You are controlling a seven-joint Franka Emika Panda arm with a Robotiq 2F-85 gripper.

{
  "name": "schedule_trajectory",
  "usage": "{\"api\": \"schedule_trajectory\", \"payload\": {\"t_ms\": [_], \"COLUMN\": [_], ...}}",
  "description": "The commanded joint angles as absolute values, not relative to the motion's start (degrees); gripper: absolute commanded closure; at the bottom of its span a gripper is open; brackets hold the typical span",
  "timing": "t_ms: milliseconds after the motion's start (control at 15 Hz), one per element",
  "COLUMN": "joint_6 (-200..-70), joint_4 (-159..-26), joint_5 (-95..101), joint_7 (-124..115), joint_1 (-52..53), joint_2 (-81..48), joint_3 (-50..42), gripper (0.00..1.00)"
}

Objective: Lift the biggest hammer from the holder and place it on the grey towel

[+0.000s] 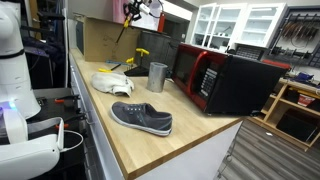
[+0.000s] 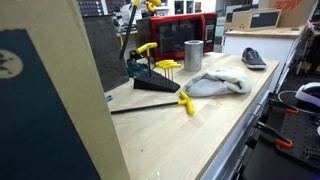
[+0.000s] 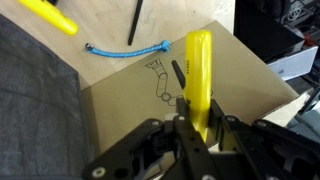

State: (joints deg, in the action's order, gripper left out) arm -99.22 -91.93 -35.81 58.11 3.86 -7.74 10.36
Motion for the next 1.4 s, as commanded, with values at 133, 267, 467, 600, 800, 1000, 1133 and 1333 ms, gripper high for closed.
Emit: {"api": "schedule_trajectory", "payload": {"t_ms": [133,267,467,600,800,1000,1133,1333], "joint_6": [-93.1,-91.5,-89.2,-88.5,-89.0,-89.8,-90.1,-90.8], "joint_4": [-102.6,-105.7,-110.1,-113.2,-118.0,-121.7,-123.2,-125.1], "joint_5": [-39.0,-38.7,-38.2,-37.4,-36.2,-34.9,-34.4,-33.9], "joint_7": [59.2,60.2,60.9,60.7,61.2,61.2,61.1,60.8], "joint_1": [2.5,2.5,2.2,2.0,1.2,-0.3,-1.5,-3.1], "joint_2": [0.0,1.8,4.1,5.4,6.8,7.5,7.4,7.7], "joint_3": [7.3,6.1,4.3,3.0,0.8,-1.5,-3.1,-5.0], "gripper": [0.94,0.94,0.94,0.94,0.94,0.94,0.94,0.94]}}
